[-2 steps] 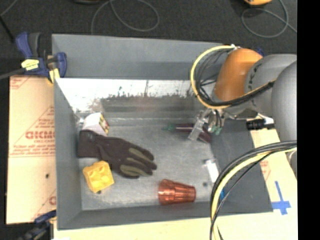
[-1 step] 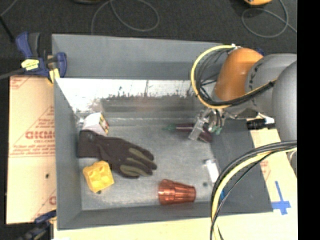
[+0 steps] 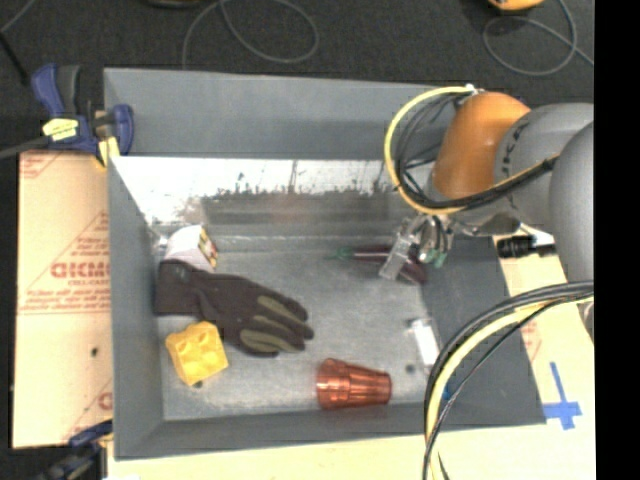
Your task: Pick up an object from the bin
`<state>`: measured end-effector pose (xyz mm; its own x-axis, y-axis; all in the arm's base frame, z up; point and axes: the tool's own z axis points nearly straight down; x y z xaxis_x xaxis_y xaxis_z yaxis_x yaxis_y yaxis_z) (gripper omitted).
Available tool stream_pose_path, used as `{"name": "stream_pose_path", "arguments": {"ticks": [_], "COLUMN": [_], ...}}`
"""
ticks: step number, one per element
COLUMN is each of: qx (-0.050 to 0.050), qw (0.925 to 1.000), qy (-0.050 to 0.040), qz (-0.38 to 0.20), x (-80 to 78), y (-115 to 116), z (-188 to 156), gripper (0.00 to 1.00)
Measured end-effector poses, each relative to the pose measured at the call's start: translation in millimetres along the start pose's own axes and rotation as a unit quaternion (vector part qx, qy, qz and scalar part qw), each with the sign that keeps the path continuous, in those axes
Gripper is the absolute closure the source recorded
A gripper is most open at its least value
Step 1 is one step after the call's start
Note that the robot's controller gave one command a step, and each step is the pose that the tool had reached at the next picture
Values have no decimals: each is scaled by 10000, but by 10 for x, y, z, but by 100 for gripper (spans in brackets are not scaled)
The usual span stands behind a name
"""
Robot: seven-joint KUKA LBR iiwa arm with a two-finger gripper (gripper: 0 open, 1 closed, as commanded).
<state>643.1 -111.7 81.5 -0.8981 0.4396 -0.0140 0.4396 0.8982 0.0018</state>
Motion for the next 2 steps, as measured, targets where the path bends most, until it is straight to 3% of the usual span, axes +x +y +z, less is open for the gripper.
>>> {"name": "stream_pose_path", "arguments": {"ticks": [2], "qx": [-12], "qw": [10000], "qy": [-22], "qz": [-6], "x": [-18], "y": [6], "z": [-345], "gripper": [100]}}
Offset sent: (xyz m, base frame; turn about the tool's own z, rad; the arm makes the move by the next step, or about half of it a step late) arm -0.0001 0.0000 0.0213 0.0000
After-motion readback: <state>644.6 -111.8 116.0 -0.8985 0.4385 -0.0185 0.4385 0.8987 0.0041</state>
